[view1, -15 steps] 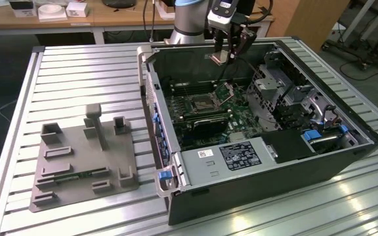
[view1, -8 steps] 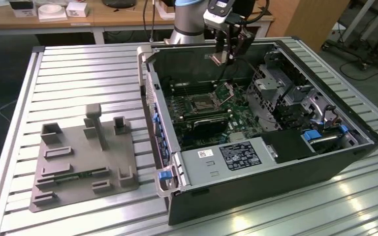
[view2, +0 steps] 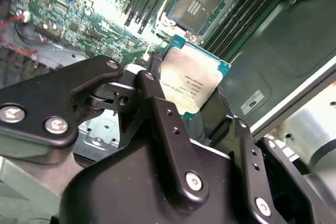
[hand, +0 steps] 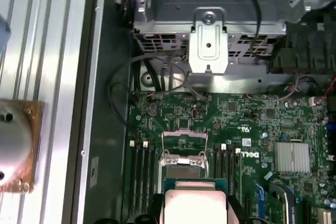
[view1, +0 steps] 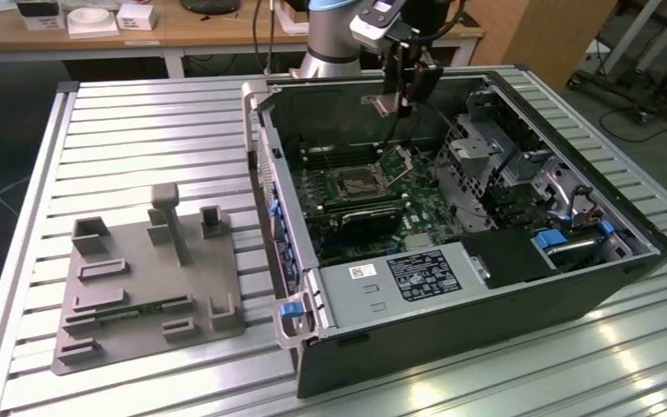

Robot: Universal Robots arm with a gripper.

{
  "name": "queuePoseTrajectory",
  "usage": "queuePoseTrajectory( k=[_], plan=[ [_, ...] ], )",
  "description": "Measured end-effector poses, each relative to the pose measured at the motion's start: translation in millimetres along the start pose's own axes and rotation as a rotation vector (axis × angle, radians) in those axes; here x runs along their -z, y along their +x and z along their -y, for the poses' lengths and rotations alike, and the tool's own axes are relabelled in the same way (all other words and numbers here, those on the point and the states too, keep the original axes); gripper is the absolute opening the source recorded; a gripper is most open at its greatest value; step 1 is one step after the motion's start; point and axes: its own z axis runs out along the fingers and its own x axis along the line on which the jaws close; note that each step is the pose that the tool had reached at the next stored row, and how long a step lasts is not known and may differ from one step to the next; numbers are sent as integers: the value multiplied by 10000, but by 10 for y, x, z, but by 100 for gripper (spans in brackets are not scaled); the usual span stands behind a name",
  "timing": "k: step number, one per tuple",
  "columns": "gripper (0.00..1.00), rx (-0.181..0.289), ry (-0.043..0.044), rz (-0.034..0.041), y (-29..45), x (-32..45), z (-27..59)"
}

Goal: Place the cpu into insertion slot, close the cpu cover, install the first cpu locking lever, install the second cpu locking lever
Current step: 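Place the cpu into insertion slot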

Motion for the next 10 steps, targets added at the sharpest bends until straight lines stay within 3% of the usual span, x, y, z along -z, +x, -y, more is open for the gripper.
queuePoseTrajectory(
  k=[5,10],
  plan=[
    [54,-884,-17,79,0,-9,1],
    [54,-1025,-19,92,0,-10,1]
  ],
)
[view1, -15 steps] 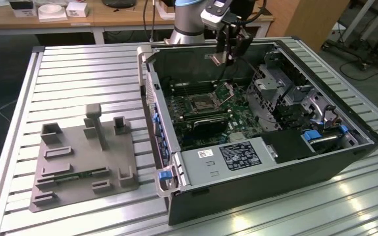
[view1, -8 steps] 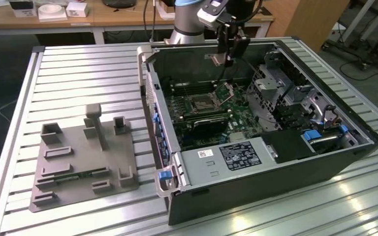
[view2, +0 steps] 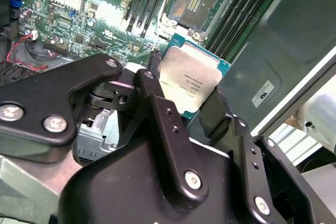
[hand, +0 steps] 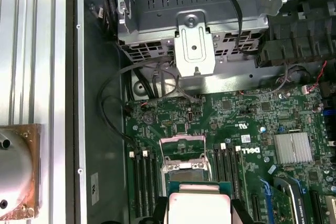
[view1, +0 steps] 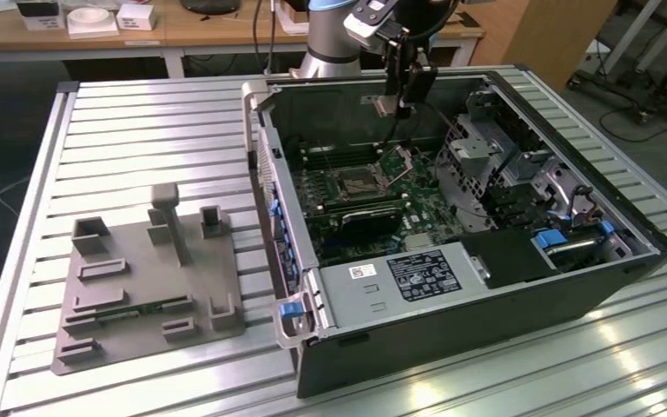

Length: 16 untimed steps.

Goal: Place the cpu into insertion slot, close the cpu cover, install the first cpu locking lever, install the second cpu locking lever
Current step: 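Place the cpu into insertion slot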

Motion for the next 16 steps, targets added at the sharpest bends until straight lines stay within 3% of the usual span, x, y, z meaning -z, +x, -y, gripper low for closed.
queuePoseTrajectory(
  k=[10,16],
  plan=[
    [54,27,0,-2,0,0,2],
    [54,98,1,-9,7,-15,81]
  ],
)
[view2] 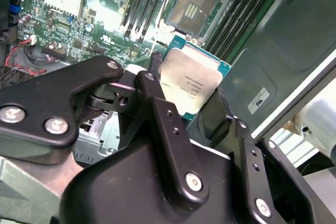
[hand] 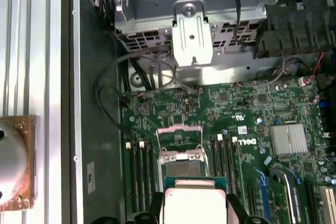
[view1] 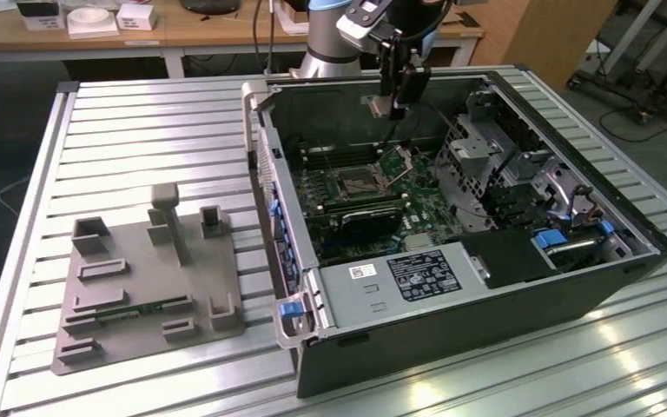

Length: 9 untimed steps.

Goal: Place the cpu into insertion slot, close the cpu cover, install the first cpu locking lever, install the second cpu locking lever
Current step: 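Place the cpu into insertion slot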

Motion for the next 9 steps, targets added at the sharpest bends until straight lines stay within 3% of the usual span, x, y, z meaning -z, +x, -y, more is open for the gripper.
queuePoseTrajectory(
  k=[9],
  plan=[
    [54,126,23,-11,18,-68,109]
  ],
)
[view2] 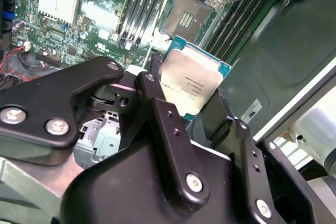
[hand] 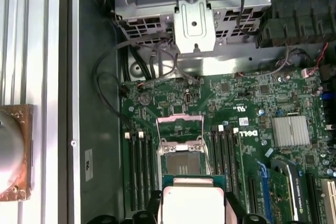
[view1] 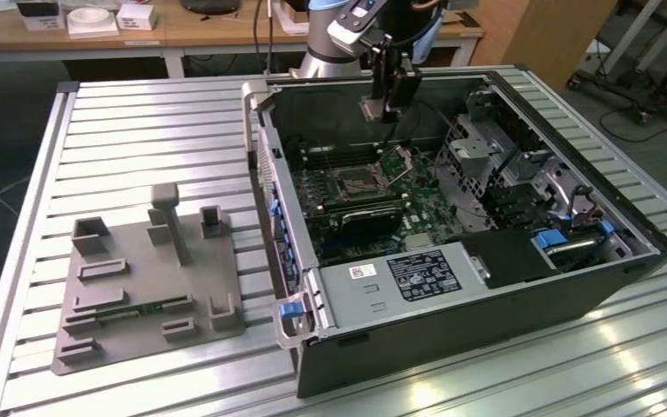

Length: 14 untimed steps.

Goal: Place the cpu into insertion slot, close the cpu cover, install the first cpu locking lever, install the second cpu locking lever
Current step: 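Place the cpu into insertion slot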

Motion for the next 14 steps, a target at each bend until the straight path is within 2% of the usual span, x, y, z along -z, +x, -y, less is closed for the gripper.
queuePoseTrajectory(
  k=[5,14],
  plan=[
    [54,182,29,-14,3,-45,10],
    [54,193,32,-16,2,-52,13]
  ],
)
